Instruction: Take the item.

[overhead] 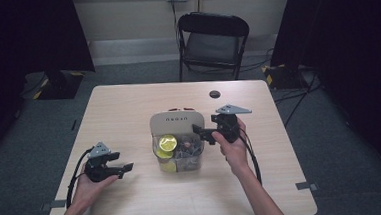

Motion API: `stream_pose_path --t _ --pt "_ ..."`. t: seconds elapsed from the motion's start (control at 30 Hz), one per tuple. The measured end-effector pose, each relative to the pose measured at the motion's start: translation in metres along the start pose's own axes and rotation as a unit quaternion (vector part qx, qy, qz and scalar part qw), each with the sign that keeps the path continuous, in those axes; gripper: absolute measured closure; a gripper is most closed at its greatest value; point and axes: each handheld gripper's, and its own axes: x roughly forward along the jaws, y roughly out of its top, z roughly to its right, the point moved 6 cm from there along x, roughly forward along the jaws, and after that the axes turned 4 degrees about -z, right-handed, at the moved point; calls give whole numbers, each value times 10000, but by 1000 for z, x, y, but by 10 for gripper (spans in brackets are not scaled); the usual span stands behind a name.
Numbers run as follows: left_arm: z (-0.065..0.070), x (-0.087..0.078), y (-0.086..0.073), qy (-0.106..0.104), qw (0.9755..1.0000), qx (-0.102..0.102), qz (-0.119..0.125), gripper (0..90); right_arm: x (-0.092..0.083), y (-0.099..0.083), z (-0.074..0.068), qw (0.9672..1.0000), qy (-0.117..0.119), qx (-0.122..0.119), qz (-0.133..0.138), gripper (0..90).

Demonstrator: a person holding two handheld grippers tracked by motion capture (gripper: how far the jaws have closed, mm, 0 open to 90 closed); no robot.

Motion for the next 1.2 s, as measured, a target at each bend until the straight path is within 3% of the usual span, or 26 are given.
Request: stream_pose_path --t 0.2,0.37,0.43,0.63,0.73,0.8,0.83,0.93,1.2 --pt "10 -7 5 -158 9998 -36 141 251 1 1 1 10000 44 -14 -45 122" --pt "24 -11 17 -320 9990 86 292 253 0 1 2 10000 30 -60 -62 122" --pt "30 -12 20 -453 9984 170 306 301 0 1 2 10000 21 -69 -57 122" --pt "38 -12 30 -462 9982 201 339 312 1 1 2 9999 61 -55 -80 115" --pt "43 -14 39 -544 9971 217 479 322 2 1 2 9999 64 -45 -97 112" --pt "46 -16 43 -450 9971 291 540 331 2 2 2 9999 74 -44 -117 110" --pt "48 -17 45 -476 9964 285 638 332 2 2 2 9999 77 -45 -120 110" --pt "52 -18 47 -523 9963 382 569 352 2 2 2 9999 89 -44 -114 110" --pt "64 -20 67 -723 9933 510 743 376 2 2 2 9999 101 -43 -116 108"
